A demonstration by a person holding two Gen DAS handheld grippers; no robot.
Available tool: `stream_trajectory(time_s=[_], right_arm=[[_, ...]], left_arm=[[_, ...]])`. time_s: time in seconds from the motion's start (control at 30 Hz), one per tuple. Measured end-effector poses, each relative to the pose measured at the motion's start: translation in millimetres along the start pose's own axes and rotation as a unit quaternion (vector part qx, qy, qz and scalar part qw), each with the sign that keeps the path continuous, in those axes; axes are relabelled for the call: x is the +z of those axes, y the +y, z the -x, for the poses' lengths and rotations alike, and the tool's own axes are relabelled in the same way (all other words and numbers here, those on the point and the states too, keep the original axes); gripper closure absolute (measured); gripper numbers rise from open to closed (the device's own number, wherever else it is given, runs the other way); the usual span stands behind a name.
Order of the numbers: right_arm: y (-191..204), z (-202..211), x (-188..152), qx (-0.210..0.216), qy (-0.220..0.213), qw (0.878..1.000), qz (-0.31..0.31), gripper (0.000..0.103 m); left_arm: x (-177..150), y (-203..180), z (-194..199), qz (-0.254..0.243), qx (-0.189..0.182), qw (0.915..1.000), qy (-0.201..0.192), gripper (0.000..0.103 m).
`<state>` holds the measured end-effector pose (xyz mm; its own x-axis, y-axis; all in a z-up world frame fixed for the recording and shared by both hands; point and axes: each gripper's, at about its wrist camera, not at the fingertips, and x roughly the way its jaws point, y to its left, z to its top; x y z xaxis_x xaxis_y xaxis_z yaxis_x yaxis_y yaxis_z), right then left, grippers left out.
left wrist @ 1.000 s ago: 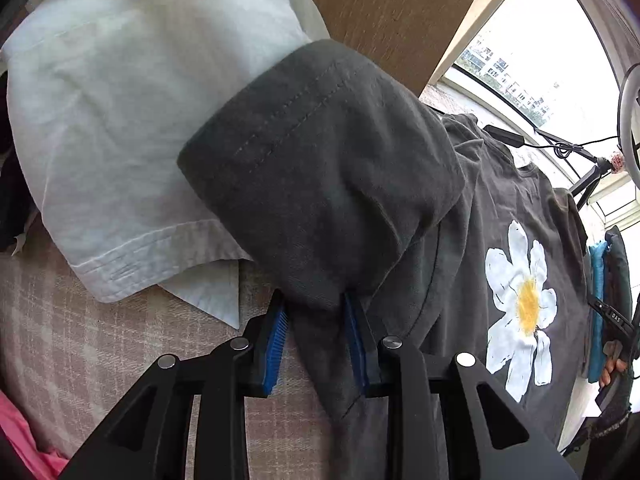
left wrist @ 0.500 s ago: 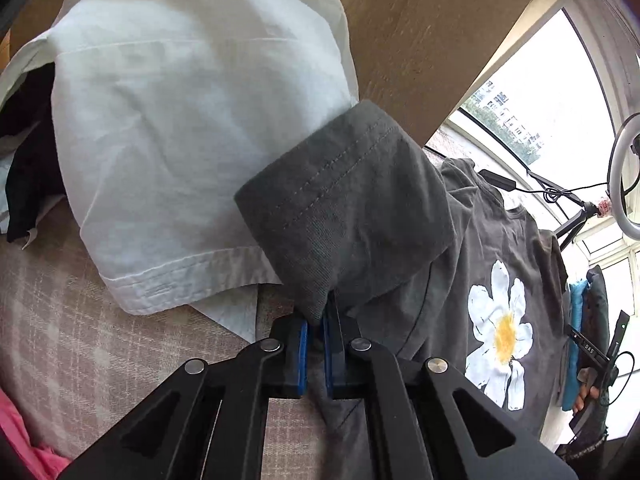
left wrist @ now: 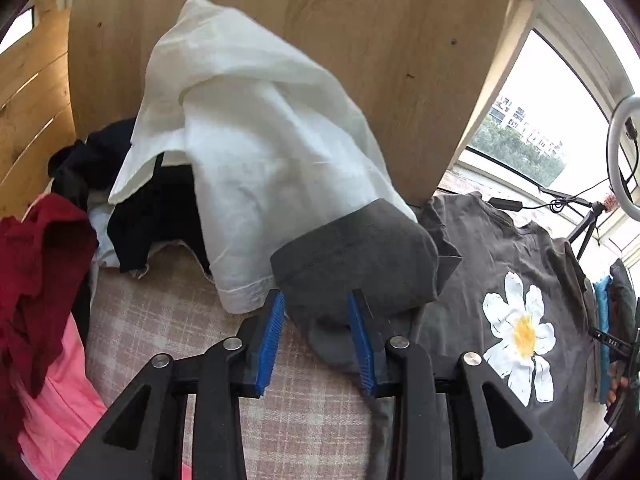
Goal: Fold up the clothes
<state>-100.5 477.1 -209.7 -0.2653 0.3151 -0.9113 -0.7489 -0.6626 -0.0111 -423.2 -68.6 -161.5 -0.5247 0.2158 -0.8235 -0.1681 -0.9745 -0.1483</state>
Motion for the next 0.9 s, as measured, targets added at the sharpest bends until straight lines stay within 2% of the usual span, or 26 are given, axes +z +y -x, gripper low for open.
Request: stream_trajectory(time_s=[0.03, 0.17, 0.3, 0.33, 0.4, 0.43, 0.47, 0.53, 0.57, 0.67, 0.8, 0.9], right_arm=[[2, 4, -2, 0.002, -0.002, 1.000, 0.002, 0.063], [9, 20, -8, 0.016, -0.007, 1.000, 0.005, 0.062], [15, 36, -13, 0.030, -0.012, 0.999, 0.014, 0.062], [10, 35, -3, 0.029, -0.017, 0.999, 0.024, 0.062], [16, 46, 3, 0.029, -0.035, 0.998, 0.048, 0.062], [22, 51, 7, 0.033, -0.043, 0.997, 0.061, 0.062], [29, 56, 6, 0.043, -0.047, 0.995, 0.075, 0.061], [48, 51, 6, 0.067, -0.041, 0.991, 0.110, 0.054], [57, 43, 4, 0.069, -0.033, 0.989, 0.127, 0.053], [79, 6, -1, 0.051, -0.003, 0.985, 0.163, 0.053], [73, -36, -4, 0.027, 0.046, 0.986, 0.157, 0.053], [63, -39, -2, 0.045, 0.045, 0.989, 0.136, 0.049]], left_arm=[[7, -14, 1, -0.026, -0.001, 0.9996, -0.004, 0.059], [24, -58, -9, -0.137, 0.031, 0.9900, -0.014, 0.058], [37, -70, -38, -0.191, 0.049, 0.9802, 0.016, 0.057], [39, -71, -46, -0.201, 0.059, 0.9775, 0.027, 0.057], [39, -70, -55, -0.203, 0.065, 0.9761, 0.043, 0.067], [39, -70, -59, -0.204, 0.067, 0.9754, 0.051, 0.089], [39, -69, -63, -0.204, 0.070, 0.9746, 0.059, 0.102], [43, -58, -55, -0.168, 0.038, 0.9836, 0.053, 0.102], [46, -52, -48, -0.151, 0.035, 0.9870, 0.043, 0.102], [51, -34, -32, -0.118, 0.052, 0.9916, 0.013, 0.102], [56, -1, -24, -0.040, 0.088, 0.9951, -0.019, 0.103], [53, 21, -42, -0.009, 0.079, 0.9962, 0.034, 0.101]])
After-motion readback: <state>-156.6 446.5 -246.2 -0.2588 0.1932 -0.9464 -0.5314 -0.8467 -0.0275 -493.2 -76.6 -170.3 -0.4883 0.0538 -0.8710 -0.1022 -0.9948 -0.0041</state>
